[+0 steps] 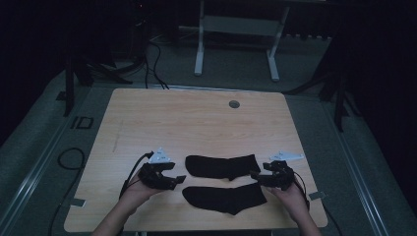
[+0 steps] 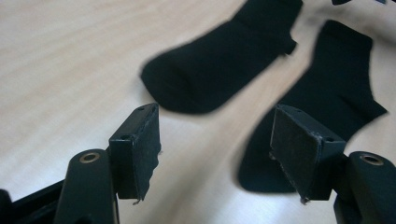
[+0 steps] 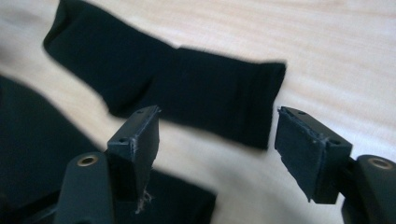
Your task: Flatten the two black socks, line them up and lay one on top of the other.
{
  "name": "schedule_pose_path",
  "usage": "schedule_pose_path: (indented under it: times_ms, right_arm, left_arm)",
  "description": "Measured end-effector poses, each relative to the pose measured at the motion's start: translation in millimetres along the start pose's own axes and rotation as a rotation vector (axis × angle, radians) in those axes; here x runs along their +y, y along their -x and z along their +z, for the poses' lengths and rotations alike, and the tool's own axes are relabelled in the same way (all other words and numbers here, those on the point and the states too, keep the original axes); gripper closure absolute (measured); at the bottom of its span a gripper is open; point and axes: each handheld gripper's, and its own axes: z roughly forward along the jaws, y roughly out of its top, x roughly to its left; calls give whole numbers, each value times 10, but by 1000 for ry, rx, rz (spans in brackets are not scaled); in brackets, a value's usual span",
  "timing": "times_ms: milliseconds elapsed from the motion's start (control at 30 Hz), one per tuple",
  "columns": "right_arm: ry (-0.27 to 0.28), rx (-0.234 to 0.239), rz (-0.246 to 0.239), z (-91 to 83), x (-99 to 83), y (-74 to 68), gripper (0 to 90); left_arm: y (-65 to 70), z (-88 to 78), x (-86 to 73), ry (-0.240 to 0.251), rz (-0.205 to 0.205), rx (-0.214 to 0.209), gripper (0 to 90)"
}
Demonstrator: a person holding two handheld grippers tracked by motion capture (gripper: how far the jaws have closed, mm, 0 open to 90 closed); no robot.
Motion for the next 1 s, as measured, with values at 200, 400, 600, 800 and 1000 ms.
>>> schedule_pose_path:
  times_ms: [200,400,600,800,1000]
  right_arm:
    - [-28,2,-2,-111,-216,-124,359]
    - [-40,-13,-10,-197,-371,-187,483]
    - [-70,-15,-9,-178,-515,-217,536]
    - [-97,-51,-49,-141,-591,-298,600]
    - [-102,-79,-85,-127,-589,-361,657]
  left_arm:
    - [162,96,-166,-22,-27,-27,333]
    - [223,215,-243,-40,-56,-42,348]
    - [251,290,-273,-57,-57,-48,383]
    - [279,312,-289,-70,-18,-48,525]
    - [304,394,-325,-107,-7,-35,562]
